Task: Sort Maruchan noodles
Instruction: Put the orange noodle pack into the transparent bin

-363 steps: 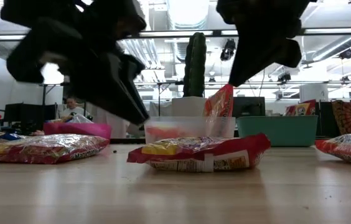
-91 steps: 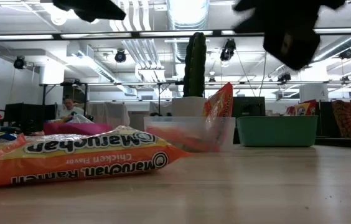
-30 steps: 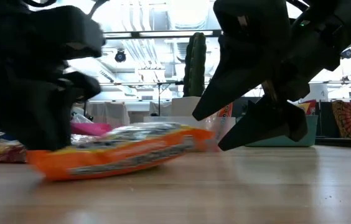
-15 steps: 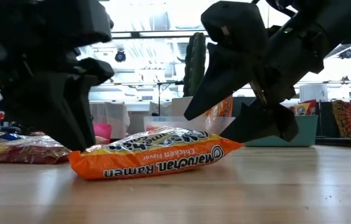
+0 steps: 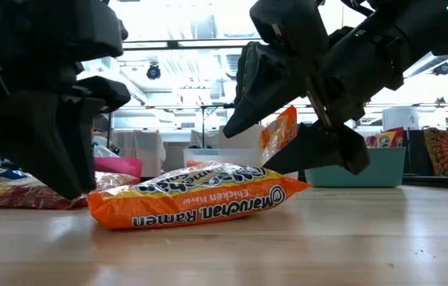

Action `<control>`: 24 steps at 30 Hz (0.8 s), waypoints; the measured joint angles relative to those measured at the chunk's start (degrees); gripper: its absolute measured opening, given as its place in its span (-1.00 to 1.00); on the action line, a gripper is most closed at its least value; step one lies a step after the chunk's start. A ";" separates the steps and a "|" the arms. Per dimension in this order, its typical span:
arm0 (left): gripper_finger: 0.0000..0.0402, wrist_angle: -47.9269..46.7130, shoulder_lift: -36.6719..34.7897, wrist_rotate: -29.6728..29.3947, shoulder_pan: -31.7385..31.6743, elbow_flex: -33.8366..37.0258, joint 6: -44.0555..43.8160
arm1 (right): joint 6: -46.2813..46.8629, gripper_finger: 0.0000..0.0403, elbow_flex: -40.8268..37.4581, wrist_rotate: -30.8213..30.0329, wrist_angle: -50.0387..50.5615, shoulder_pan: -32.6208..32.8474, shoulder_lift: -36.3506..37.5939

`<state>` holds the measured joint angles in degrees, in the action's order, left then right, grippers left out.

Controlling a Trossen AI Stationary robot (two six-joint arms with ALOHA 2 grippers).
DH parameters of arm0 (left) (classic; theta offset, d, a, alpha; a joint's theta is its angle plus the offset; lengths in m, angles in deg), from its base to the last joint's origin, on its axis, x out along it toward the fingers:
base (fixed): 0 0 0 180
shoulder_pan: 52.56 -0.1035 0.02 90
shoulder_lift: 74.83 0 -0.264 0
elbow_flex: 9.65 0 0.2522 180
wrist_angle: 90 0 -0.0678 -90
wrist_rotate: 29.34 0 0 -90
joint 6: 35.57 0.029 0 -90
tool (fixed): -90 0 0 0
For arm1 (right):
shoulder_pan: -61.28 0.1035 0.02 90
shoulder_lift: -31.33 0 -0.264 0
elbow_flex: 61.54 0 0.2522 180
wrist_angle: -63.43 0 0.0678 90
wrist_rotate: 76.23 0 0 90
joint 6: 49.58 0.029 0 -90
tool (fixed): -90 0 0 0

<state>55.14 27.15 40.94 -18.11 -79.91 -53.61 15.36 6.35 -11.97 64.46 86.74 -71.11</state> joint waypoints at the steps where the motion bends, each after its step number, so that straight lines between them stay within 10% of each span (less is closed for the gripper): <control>1: -0.74 1.59 0.43 -0.31 -0.04 0.02 0.53 | -0.01 0.52 0.00 0.02 -0.02 0.00 0.00; 24: -0.74 7.54 5.47 -2.77 0.00 -0.14 1.46 | 0.39 0.52 -0.02 -1.47 -7.78 0.00 -4.84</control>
<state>62.68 32.61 38.17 -18.10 -80.05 -52.15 15.75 6.33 -13.43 56.68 86.74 -75.95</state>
